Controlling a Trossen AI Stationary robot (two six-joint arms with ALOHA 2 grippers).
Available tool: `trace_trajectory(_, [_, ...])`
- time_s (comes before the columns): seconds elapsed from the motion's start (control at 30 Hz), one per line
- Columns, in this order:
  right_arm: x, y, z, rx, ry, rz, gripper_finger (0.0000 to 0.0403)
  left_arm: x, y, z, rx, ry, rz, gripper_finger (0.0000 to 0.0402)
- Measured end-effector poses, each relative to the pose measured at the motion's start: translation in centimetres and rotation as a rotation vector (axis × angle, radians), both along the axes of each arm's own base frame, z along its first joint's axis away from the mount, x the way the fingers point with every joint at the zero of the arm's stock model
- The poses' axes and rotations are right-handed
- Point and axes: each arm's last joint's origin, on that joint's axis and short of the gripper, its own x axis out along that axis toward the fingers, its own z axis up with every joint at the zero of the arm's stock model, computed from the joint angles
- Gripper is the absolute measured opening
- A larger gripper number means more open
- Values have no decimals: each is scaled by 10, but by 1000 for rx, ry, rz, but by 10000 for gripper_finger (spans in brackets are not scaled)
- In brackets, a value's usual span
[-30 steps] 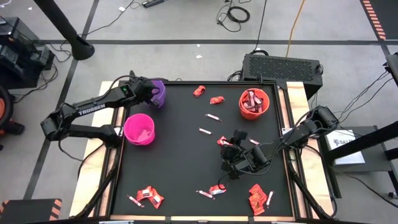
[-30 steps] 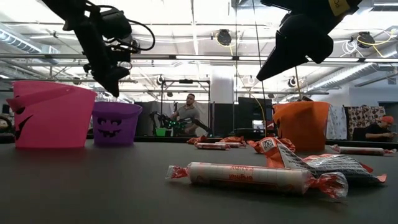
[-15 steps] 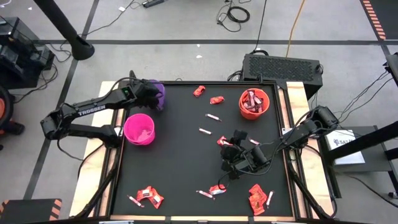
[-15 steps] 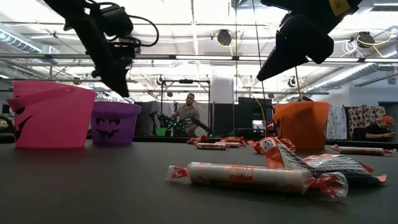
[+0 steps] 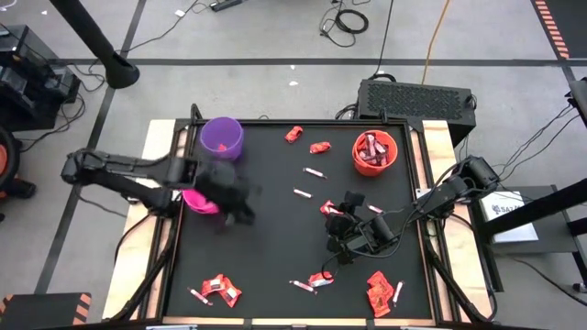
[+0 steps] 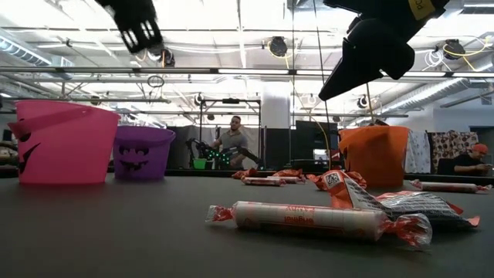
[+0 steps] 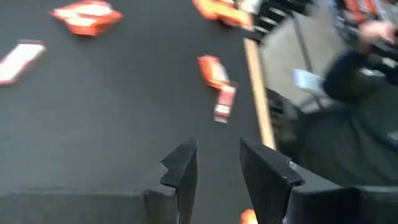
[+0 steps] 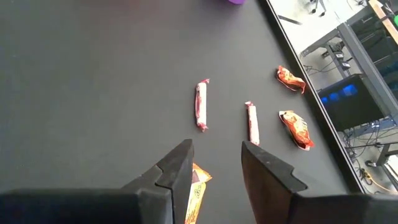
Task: Sort candy by brand, put in halloween buckets
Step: Put the orange candy into the purple bucket
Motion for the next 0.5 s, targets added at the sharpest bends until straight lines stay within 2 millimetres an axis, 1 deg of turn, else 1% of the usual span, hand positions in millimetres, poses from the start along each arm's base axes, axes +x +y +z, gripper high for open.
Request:
trace_trajectory(0.13, [0, 0, 0, 3, -2, -2, 128, -11, -51, 3, 12, 2, -33, 125])
trace_trajectory(0.23, [0, 0, 0, 4, -2, -2, 128, -20, -83, -2, 4, 47, -18, 125])
trace_trajectory(0.33, [0, 0, 0, 4, -2, -2, 128, -27, -112, -12, -22, 113, -18, 125])
trace_trajectory(0.5, [0, 0, 0, 6, -4, -3, 128, -25, -154, -41, -50, 279, -6, 125])
